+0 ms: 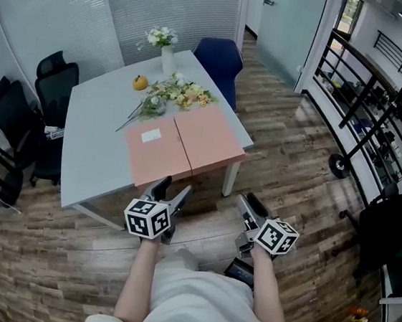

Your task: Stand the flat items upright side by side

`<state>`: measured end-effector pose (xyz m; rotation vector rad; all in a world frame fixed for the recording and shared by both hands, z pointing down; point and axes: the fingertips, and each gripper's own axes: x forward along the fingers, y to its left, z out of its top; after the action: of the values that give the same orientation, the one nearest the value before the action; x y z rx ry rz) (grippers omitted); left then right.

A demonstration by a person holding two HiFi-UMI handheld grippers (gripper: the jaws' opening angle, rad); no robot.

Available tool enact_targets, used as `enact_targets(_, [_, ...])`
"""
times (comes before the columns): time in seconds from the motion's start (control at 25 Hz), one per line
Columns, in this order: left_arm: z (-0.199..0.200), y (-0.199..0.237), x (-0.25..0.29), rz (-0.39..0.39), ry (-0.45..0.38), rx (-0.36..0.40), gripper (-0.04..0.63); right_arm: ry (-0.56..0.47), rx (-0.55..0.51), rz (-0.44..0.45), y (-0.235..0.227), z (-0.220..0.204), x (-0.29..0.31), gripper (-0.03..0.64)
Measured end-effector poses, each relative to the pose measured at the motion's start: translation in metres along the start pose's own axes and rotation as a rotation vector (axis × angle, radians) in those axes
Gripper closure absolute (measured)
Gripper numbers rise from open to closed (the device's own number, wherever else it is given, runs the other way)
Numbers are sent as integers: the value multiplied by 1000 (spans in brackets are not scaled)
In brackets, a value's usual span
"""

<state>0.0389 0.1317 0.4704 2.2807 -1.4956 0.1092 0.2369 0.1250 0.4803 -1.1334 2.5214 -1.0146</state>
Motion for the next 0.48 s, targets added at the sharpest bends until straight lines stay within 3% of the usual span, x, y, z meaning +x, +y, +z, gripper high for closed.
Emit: enact_targets(0.48, [-4,33,82,1,83,3,308,49,97,-61,-70,11,48,377])
